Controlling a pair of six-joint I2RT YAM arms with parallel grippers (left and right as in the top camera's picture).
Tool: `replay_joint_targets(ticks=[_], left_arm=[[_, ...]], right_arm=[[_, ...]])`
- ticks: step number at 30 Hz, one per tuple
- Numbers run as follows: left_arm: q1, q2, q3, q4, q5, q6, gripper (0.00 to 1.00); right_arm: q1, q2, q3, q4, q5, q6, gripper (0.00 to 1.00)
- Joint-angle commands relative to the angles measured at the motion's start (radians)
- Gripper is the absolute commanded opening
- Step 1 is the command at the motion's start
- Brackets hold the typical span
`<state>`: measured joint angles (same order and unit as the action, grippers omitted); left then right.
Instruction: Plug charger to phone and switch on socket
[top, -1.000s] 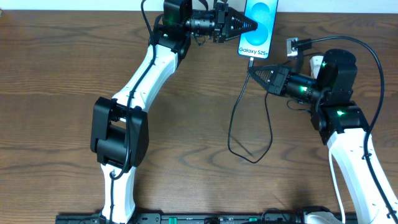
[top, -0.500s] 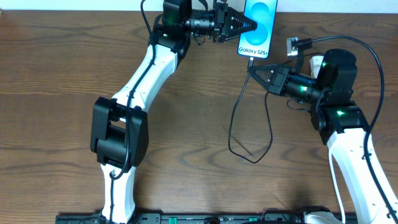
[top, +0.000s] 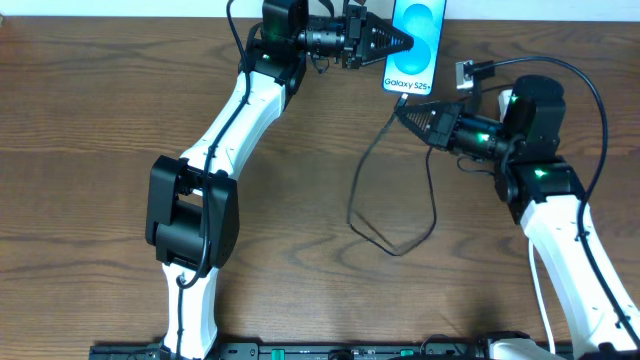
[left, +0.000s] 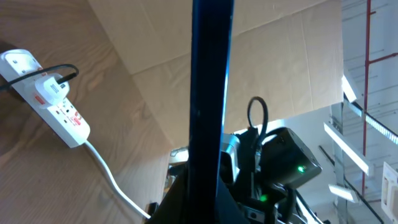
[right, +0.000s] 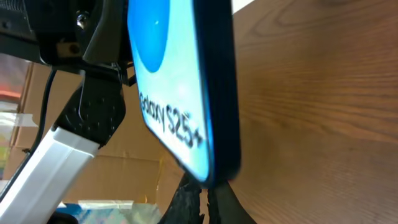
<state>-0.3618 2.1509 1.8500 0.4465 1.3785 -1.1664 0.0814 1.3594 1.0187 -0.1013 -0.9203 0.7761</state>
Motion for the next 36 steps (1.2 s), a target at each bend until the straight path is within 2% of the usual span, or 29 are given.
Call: replay_joint_targets(ticks=[1,12,20,22,23,26,29,30,31,32,34,36], left_arm=[[-0.009,-0.037,0.019,0.009,0.108,0.014,0.07],[-0.008,-0.037,0.019,0.009,0.107,0.04,0.07],[0.055,-0.033,0.019,0.001,0.082,0.146,0.07],[0.106,-0.028,0.019,-0.094,0.024,0.174,0.07],[0.125,-0.028,0.019,-0.153,0.003,0.213,0.07],[0.173,-0.028,0.019,-0.392,-0.082,0.362,0.07],[0.212,-0.028,0.019,-0.726,-0.274,0.561,0.08],[0.219,-0.028,0.019,-0.813,-0.338,0.618,0.07],[0.229,-0.028,0.019,-0.952,-0.448,0.706,0.07],[0.233,-0.028,0.019,-1.023,-0.504,0.758,0.07],[0.235,-0.028,0.019,-1.117,-0.569,0.837,0.07],[0.235,-0.028,0.019,-1.183,-0.619,0.893,0.08]], right_arm=[[-0.029,0.015,0.013,0.057,0.007,0.023,0.01],[-0.074,0.015,0.013,0.036,-0.061,0.011,0.01],[-0.073,0.015,0.013,-0.133,0.043,-0.092,0.01],[-0.073,0.015,0.013,-0.21,0.097,-0.138,0.01],[-0.073,0.015,0.013,-0.233,0.117,-0.15,0.04],[-0.069,0.015,0.013,-0.312,0.2,-0.182,0.27],[-0.045,0.015,0.014,-0.369,0.283,-0.211,0.54],[-0.035,0.015,0.014,-0.378,0.3,-0.218,0.6],[-0.016,0.015,0.017,-0.393,0.327,-0.224,0.72],[-0.004,0.015,0.023,-0.405,0.348,-0.226,0.79],[0.016,0.017,0.047,-0.44,0.401,-0.236,0.89],[0.039,0.028,0.11,-0.513,0.484,-0.247,0.93]])
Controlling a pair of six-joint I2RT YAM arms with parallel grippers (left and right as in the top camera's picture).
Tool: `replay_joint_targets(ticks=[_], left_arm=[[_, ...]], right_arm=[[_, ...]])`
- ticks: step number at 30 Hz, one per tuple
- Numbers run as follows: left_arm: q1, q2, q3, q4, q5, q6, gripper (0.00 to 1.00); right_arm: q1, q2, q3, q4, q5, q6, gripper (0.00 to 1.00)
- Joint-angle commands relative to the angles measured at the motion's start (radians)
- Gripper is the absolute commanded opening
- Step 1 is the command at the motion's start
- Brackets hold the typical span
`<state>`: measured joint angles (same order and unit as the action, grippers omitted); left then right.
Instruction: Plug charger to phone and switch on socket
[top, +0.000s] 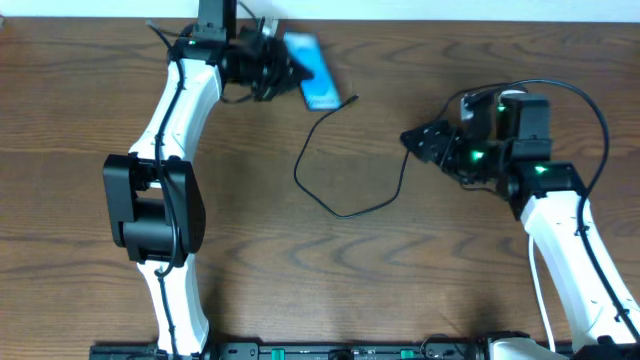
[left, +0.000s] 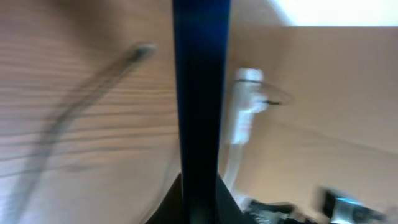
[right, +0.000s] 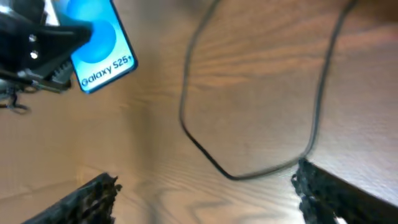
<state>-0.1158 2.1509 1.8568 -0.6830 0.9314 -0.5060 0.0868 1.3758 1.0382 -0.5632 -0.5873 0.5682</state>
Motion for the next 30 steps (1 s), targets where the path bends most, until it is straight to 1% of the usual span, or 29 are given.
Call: replay_joint_targets(ticks=[1,3,6,10,12,15,17,19,21,23,27,30], left_arm=[[-0.011,-0.028,0.012,-0.078,-0.21,0.24,0.07],[-0.011,-0.028,0.012,-0.12,-0.31,0.24,0.07],[-0.011,-0.028,0.012,-0.168,-0.466,0.239,0.07],[-0.011,-0.028,0.012,-0.21,-0.583,0.23,0.08],[-0.011,-0.028,0.012,-0.231,-0.65,0.197,0.07],[-0.006,-0.028,0.012,-0.27,-0.746,0.139,0.07],[0.003,-0.028,0.012,-0.289,-0.753,0.134,0.07],[0.01,-0.028,0.012,-0.301,-0.753,0.134,0.07],[0.015,-0.028,0.012,-0.312,-0.753,0.134,0.07],[0.014,-0.028,0.012,-0.322,-0.753,0.134,0.07],[0.014,-0.028,0.012,-0.33,-0.752,0.134,0.08],[0.014,-0.028,0.012,-0.338,-0.752,0.134,0.07]], right_arm=[[0.043,0.023,0.133,-0.093,0.181,-0.054,0.95],[0.063,0.067,0.245,-0.199,0.233,-0.089,0.98],[0.093,0.195,0.478,-0.407,0.3,-0.141,0.99],[0.144,0.424,0.813,-0.658,0.396,-0.188,0.99],[0.169,0.549,0.99,-0.737,0.42,-0.188,0.99],[0.195,0.681,1.172,-0.763,0.412,-0.164,0.99],[0.212,0.759,1.262,-0.763,0.412,-0.116,0.98],[0.226,0.821,1.316,-0.75,0.402,-0.076,0.97],[0.241,0.876,1.346,-0.719,0.383,-0.032,0.95],[0.256,0.921,1.35,-0.669,0.376,0.03,0.91],[0.286,0.994,1.35,-0.567,0.389,0.144,0.8],[0.307,1.035,1.35,-0.514,0.451,0.224,0.7]])
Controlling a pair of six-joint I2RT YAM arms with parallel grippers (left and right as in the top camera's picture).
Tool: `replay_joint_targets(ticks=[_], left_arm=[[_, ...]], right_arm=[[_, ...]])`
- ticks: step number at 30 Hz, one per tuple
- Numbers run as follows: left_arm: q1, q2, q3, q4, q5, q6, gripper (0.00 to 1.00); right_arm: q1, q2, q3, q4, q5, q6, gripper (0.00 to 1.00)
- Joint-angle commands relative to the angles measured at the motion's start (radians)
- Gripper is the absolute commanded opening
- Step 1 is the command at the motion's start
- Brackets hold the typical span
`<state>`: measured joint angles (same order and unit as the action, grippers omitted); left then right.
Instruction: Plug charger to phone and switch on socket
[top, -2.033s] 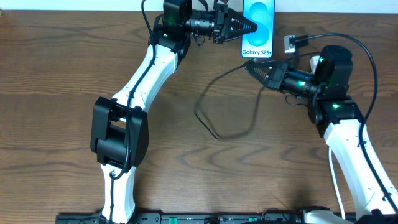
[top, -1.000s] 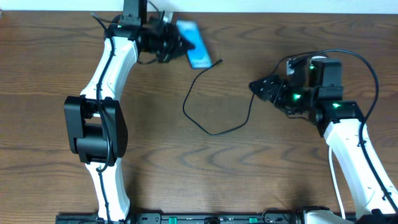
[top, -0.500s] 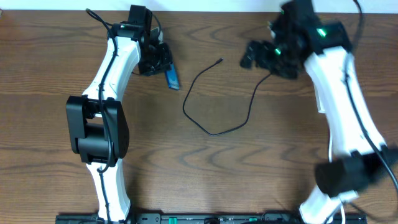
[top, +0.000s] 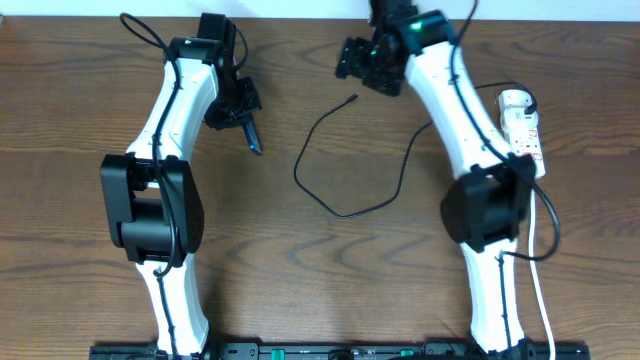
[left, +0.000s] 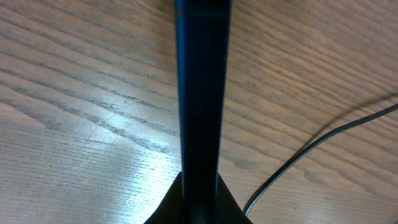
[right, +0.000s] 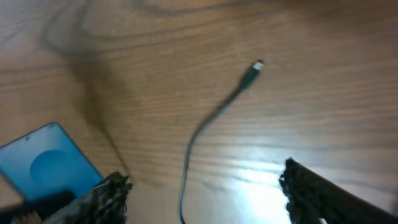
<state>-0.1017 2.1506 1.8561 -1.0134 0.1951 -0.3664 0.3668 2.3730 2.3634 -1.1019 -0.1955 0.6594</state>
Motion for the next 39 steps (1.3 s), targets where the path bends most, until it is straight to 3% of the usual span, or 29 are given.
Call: replay_joint_targets(ticks=[1,4,10,29,33,39], left_arm=[[0.0,-0.027,0.013,-0.011,-0.016,-0.005,0.07],[0.0,-0.027,0.013,-0.022,-0.016,-0.005,0.07],[0.0,-0.027,0.013,-0.026,-0.011,-0.005,0.07],[0.0,-0.027,0.013,-0.026,0.006,-0.005,0.07],[0.0,-0.027,0.013,-0.026,0.006,-0.005,0.07],[0.0,-0.027,0.013,-0.026,0.006,-0.005,0.07]], right_arm=[[0.035,0.048,0.024,0.034,0.091,0.162,0.67],[0.058,0.081,0.024,0.06,0.194,0.24,0.61],[0.085,0.13,0.023,0.078,0.318,0.316,0.59],[0.086,0.265,0.022,0.108,0.284,0.357,0.55],[0.085,0.265,0.022,0.043,0.301,0.357,0.3],[0.085,0.265,0.022,-0.068,0.302,0.322,0.09]])
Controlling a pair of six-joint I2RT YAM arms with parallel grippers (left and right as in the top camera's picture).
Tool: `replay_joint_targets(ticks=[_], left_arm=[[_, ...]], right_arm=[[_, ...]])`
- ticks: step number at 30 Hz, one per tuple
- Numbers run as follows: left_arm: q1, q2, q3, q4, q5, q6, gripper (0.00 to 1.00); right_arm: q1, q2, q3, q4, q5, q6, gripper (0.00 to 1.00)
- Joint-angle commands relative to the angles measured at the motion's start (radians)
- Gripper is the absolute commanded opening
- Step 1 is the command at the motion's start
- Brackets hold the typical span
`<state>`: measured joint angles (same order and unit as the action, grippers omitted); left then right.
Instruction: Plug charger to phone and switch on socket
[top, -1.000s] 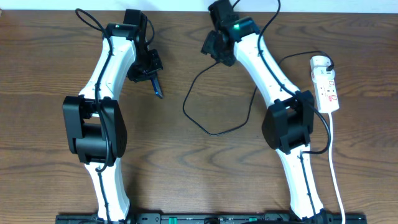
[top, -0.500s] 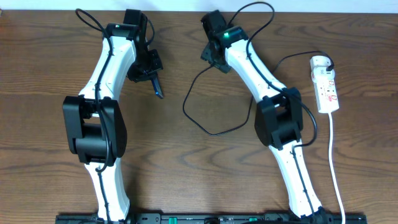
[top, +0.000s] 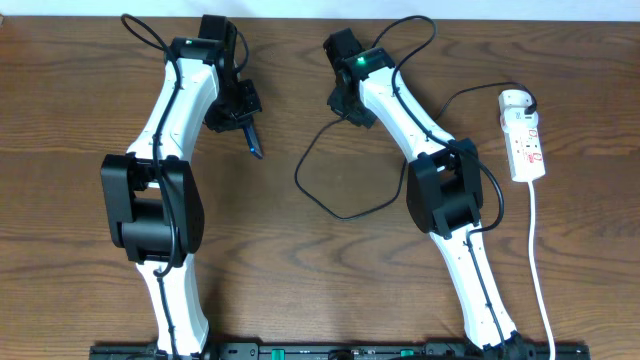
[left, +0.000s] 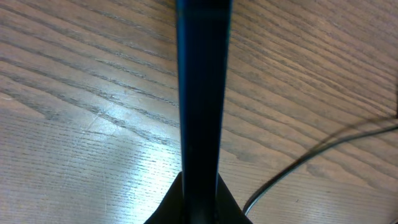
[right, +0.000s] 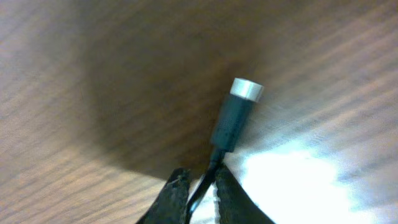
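Note:
The phone (top: 252, 137) is a dark blue slab held edge-on above the table, left of centre, with my left gripper (top: 243, 117) shut on it. In the left wrist view the phone (left: 202, 93) is a vertical bar rising from my left gripper (left: 200, 180). The black charger cable (top: 330, 205) loops across the middle of the table. My right gripper (top: 346, 104) is down at its free end. In the right wrist view the silver-tipped plug (right: 239, 115) lies on the wood, with my right gripper (right: 200, 177) shut on the cable just behind it.
A white power strip (top: 522, 135) with red switches lies at the right edge, its white lead running toward the front. The charger's far end goes into its top socket. Brown wooden table (top: 90, 200) all round.
My right gripper was open above the table near the plug. Now it is low at the cable's free end, shut on the cable just behind the plug. The left gripper and phone have not moved.
First the phone was held at the back centre, my right gripper at its lower end with the cable. Then the phone was at the left and the cable lay free, right gripper open. Then the right gripper was over the plug end, and now grips the cable.

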<state>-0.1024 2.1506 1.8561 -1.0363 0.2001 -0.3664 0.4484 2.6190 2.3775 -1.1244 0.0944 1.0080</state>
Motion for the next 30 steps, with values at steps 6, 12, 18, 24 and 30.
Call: replay_joint_targets(ticks=[6,12,18,24,30], left_arm=[[0.0,-0.027,0.013,-0.003,0.001,-0.005,0.07],[0.0,-0.027,0.013,-0.003,0.001,-0.005,0.07],[0.0,-0.027,0.013,-0.003,0.001,-0.005,0.07],[0.0,-0.027,0.013,-0.003,0.001,-0.005,0.07],[0.0,-0.027,0.013,-0.001,0.001,-0.005,0.07]], right_arm=[[0.004,0.016,0.008,-0.222,0.012,-0.056,0.07],[0.005,0.016,0.008,-0.402,0.004,-0.152,0.04],[0.016,0.005,0.008,-0.521,0.004,-0.299,0.02],[0.024,-0.041,0.001,-0.575,0.002,-0.381,0.01],[0.081,-0.144,-0.128,-0.574,0.035,-0.396,0.01]])
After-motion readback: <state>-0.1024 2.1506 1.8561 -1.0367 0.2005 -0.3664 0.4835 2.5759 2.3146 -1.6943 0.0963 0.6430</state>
